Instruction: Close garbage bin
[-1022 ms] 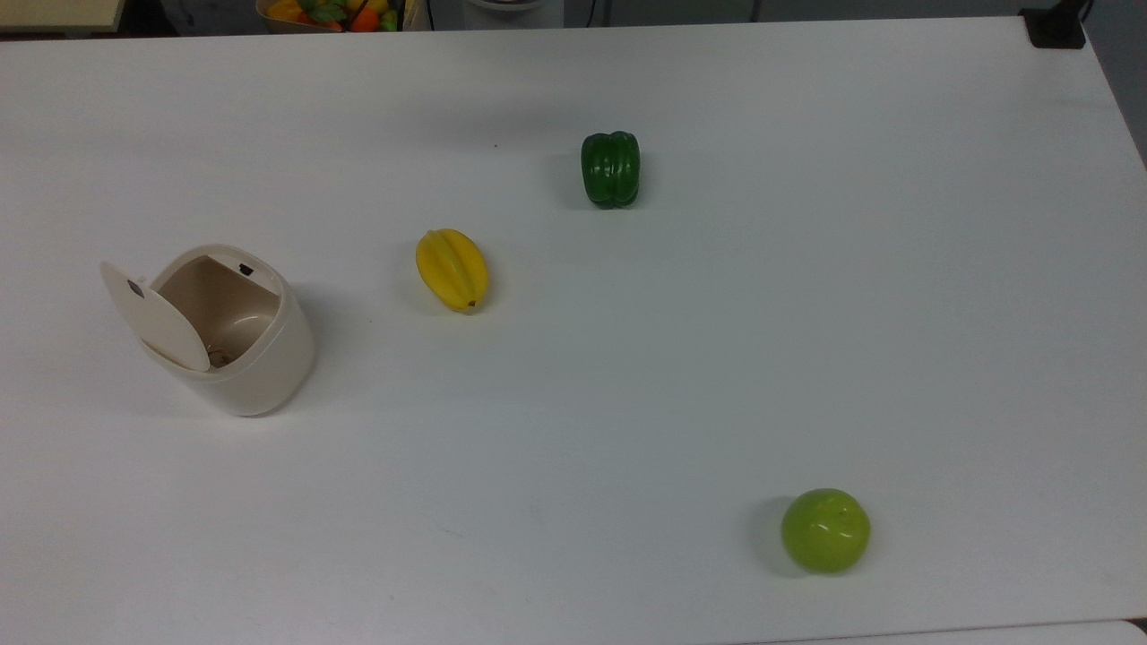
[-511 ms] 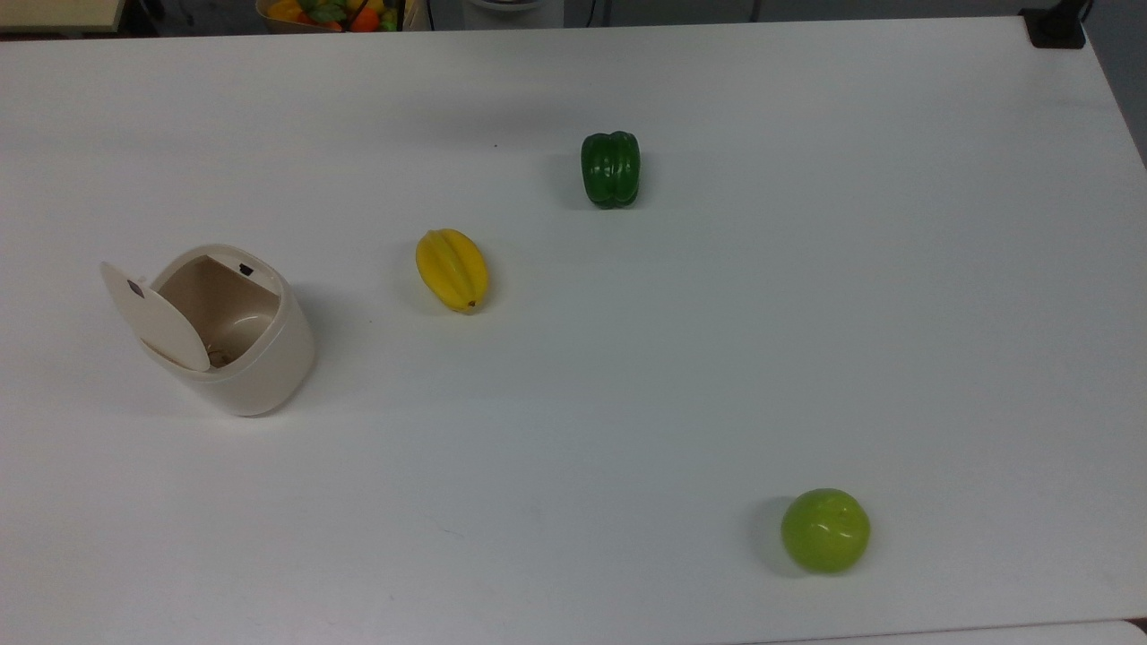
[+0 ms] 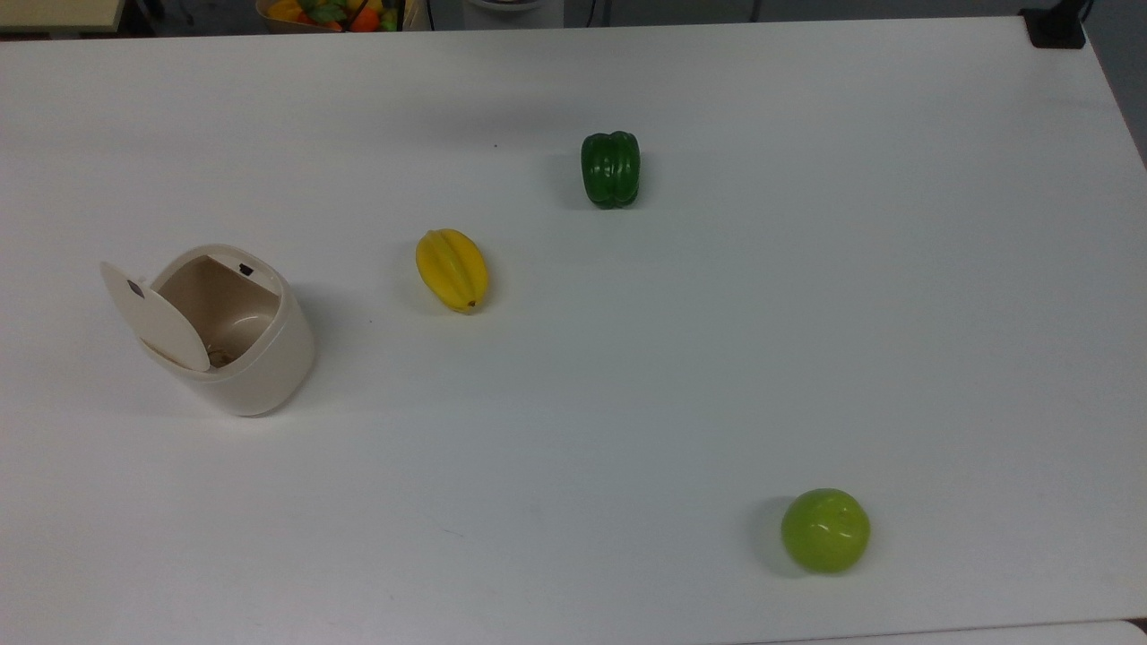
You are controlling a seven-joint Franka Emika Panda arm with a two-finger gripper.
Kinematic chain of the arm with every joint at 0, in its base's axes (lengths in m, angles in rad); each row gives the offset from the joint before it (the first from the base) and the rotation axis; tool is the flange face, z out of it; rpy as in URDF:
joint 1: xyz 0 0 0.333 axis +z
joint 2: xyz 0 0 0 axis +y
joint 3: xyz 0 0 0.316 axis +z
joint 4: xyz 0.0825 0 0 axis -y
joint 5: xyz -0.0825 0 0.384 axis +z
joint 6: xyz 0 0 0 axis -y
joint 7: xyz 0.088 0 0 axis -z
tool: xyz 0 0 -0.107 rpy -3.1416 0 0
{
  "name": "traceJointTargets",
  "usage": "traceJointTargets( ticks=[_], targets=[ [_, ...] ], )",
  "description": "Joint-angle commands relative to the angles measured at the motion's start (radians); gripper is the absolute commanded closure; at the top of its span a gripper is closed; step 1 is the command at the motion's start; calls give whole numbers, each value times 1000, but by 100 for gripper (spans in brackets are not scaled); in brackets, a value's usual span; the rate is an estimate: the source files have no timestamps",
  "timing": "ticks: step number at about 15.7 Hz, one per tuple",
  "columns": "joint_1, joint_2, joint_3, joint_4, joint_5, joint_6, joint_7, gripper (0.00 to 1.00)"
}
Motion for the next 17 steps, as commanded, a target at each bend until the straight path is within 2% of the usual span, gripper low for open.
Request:
traceJointTargets(
  ticks=[1, 5, 8, 9, 13, 17],
  targets=[
    [-5, 1, -12, -8, -6, 48, -5, 20],
    [-51, 18, -12, -8, -2, 137, 33, 42],
    [-69, 35, -11, -7, 0, 175, 87, 73],
    [-66, 35, -11, -8, 0, 175, 88, 81],
    [-75, 38, -11, -10, -6, 228, 99, 89],
    [-130, 75, -11, -7, -5, 348, 110, 93]
  ],
)
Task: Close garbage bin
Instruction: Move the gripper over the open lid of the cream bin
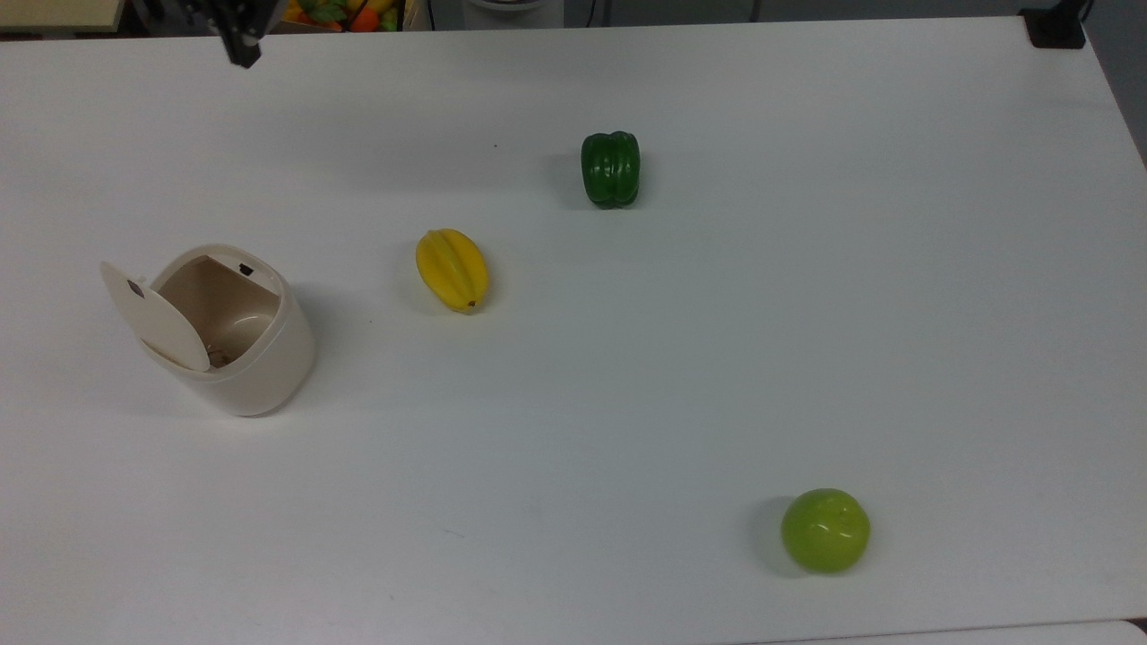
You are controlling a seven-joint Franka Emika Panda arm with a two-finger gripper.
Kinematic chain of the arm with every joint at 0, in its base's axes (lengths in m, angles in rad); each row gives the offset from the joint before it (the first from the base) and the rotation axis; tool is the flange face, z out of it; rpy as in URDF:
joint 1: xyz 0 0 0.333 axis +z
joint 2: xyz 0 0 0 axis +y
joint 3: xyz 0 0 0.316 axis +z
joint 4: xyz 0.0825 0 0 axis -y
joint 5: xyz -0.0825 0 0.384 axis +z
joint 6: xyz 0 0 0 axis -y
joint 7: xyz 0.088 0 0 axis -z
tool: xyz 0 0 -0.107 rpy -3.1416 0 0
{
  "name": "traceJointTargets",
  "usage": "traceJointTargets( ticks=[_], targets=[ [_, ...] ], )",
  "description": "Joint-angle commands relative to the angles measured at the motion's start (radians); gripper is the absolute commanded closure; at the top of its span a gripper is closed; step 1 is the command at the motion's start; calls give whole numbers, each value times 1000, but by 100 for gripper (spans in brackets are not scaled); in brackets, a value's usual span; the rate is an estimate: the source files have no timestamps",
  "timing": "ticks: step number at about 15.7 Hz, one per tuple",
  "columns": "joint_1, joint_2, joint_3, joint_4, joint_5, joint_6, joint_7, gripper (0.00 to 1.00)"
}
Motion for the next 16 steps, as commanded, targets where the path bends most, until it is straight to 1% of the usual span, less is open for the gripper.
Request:
traceJointTargets(
  ticks=[1, 4, 9, 12, 14, 16],
  targets=[
    [-43, 19, 1, -7, -5, 102, 21, 94],
    [-70, 29, 1, -9, -3, 187, 22, 95],
    [-110, 88, 1, -7, 8, 309, 31, 95],
    [-115, 109, 1, -12, 14, 390, 97, 95],
    [-116, 127, 1, -9, 14, 418, 102, 95],
    [-115, 163, 1, -6, 14, 488, 110, 95]
  ],
)
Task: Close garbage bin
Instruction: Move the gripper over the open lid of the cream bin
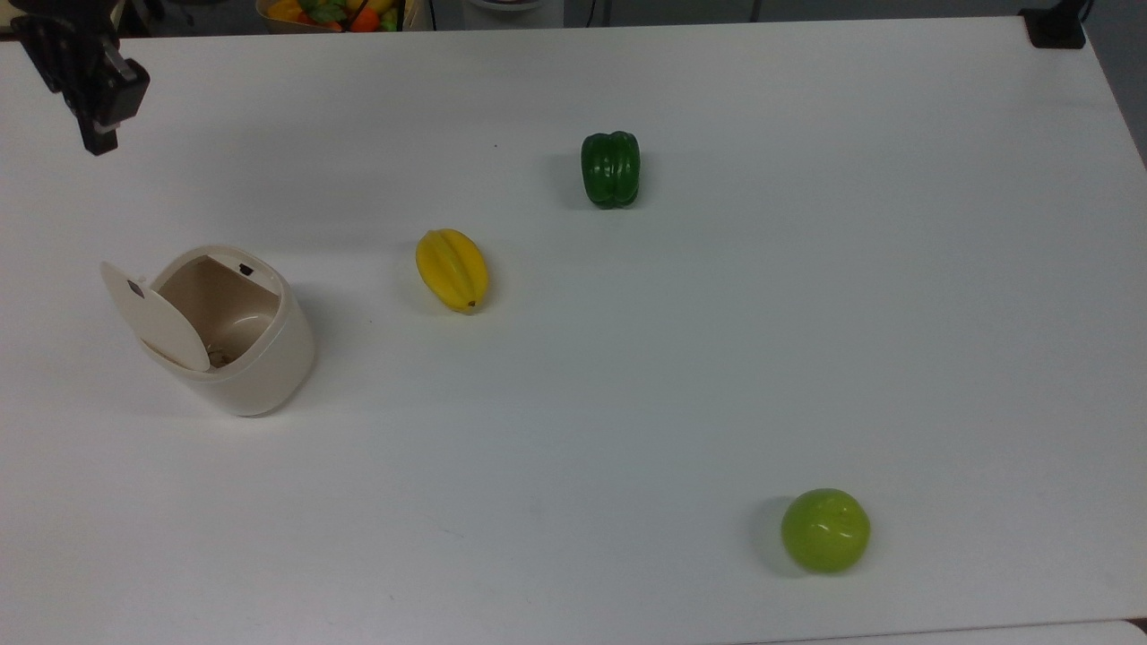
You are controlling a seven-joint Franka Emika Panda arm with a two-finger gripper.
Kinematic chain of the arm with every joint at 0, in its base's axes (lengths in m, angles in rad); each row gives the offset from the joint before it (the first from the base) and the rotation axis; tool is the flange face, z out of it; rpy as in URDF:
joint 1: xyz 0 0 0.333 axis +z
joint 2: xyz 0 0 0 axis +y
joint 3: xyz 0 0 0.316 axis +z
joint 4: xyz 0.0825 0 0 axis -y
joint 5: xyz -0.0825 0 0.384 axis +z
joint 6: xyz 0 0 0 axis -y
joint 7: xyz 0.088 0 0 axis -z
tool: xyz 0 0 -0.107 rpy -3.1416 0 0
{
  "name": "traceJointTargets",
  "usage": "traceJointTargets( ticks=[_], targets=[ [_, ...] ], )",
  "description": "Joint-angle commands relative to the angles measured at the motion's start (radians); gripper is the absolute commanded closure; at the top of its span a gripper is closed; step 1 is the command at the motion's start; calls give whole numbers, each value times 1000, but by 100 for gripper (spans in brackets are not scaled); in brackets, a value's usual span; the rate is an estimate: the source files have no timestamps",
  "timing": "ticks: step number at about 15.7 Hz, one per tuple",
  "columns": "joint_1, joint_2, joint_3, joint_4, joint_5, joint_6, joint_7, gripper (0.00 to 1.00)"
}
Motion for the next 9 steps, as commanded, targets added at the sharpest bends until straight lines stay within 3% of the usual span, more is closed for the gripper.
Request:
traceJointTargets(
  ticks=[1, 9],
  targets=[
    [-1, 46, 3, -4, 11, 138, 60, 95],
    [10, 129, 3, -4, 0, 406, 200, 95]
  ],
)
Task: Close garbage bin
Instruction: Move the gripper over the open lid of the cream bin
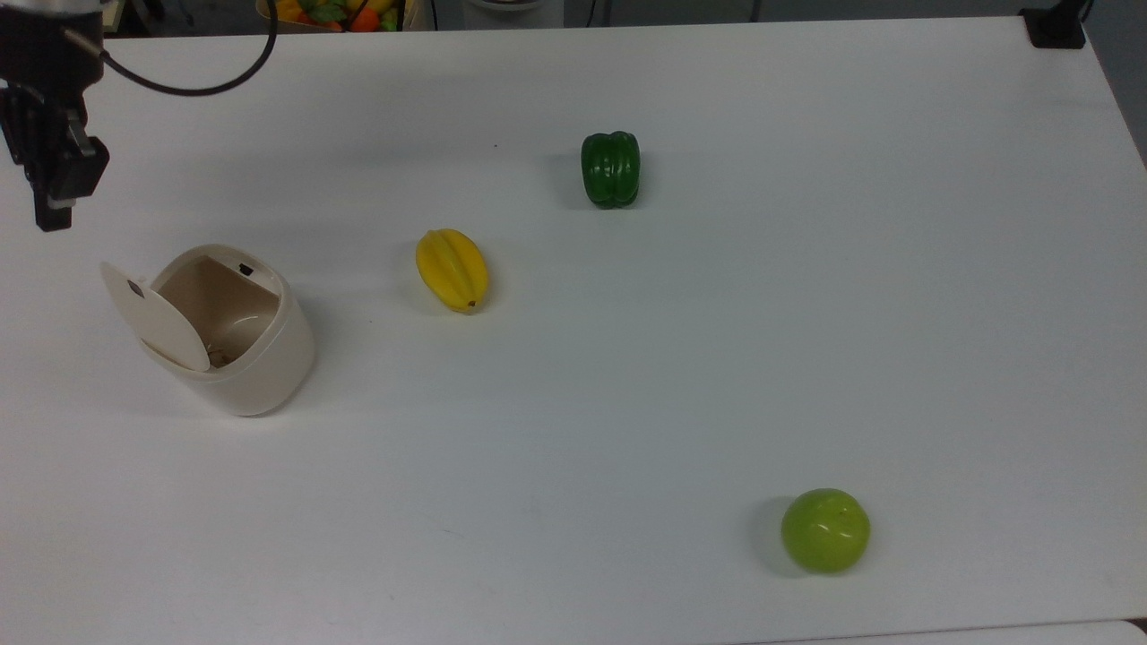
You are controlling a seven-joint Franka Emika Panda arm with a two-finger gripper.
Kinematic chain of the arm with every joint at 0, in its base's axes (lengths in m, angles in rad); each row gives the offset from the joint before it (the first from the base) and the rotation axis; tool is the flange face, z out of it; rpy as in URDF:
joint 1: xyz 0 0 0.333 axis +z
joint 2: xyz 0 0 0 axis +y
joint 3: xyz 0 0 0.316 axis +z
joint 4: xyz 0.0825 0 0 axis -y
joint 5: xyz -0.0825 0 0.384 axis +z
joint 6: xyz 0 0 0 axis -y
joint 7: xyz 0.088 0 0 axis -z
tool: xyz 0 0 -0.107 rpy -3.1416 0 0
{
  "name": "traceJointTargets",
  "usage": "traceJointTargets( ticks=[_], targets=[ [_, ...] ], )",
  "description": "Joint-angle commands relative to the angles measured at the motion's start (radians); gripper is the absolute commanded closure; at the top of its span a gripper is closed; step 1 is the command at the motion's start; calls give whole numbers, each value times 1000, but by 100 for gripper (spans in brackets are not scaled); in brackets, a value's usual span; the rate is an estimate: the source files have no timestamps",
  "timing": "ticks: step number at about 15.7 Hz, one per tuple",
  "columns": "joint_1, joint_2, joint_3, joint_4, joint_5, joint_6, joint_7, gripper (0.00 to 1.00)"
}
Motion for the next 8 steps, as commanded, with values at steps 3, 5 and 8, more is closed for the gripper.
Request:
traceJointTargets(
  ticks=[3, 5, 8],
  targets=[
    [12, 35, 2, -3, -6, 76, 56, 94],
    [13, 43, 5, -3, -6, 76, 56, 94],
    [26, 63, 8, -1, -3, 79, 58, 94]
  ],
)
